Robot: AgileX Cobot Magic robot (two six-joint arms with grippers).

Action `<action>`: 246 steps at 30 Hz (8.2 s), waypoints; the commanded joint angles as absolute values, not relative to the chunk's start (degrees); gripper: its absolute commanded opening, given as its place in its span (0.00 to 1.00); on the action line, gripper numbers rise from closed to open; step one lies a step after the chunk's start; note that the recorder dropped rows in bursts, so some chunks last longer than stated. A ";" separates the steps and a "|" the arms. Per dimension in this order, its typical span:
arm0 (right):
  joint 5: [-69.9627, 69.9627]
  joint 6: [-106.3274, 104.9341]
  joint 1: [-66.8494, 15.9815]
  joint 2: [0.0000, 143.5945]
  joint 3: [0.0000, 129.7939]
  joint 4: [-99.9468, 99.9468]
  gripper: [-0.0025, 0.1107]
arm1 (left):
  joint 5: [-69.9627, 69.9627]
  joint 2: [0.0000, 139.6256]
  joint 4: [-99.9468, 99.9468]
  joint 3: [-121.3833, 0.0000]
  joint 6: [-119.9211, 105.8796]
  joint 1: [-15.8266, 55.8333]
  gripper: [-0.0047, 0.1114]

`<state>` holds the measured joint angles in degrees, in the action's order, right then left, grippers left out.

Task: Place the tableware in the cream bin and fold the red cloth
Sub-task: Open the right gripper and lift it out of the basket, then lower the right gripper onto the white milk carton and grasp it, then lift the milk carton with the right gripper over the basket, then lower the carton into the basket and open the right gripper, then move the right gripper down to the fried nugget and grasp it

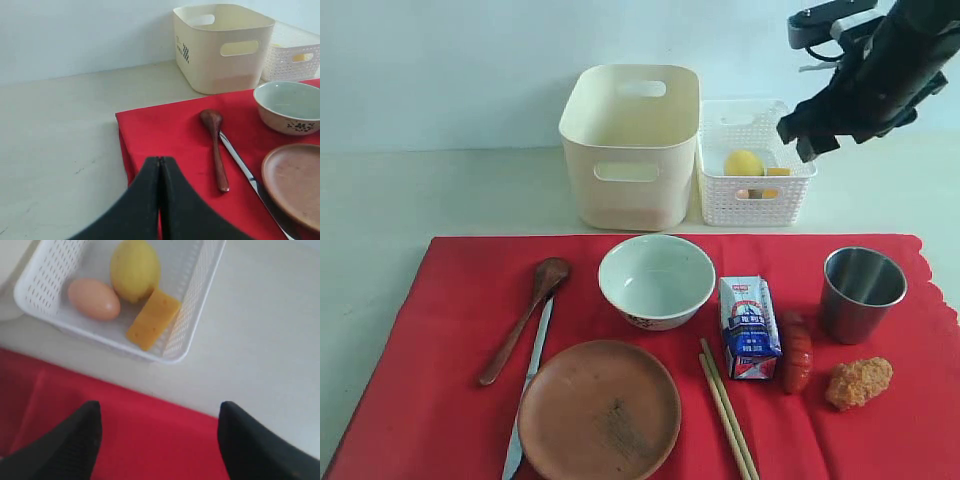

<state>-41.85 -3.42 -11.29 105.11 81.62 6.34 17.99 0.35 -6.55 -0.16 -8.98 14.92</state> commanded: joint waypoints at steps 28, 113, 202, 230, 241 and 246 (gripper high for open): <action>-41.06 -7.36 -28.01 99.00 60.33 0.00 0.58 | 17.60 0.00 -6.51 0.00 -9.04 14.73 0.04; -43.44 3.37 -28.01 106.33 65.24 2.04 0.02 | 17.60 0.00 -6.51 0.00 -9.04 14.73 0.04; -6.51 -61.52 -6.58 139.29 108.97 -45.97 0.53 | 17.60 0.00 -6.51 0.00 -9.04 14.73 0.04; -63.47 -12.32 -6.58 114.82 108.87 -1.93 0.49 | 17.60 0.00 -6.51 0.00 -9.04 14.73 0.04; -54.68 -11.68 -6.69 97.44 84.80 -2.82 0.49 | 17.60 0.00 -6.51 0.00 -9.04 14.73 0.04; -54.63 -12.78 -6.69 89.61 77.04 -2.82 0.49 | 17.60 0.00 -6.51 0.00 -9.04 14.73 0.04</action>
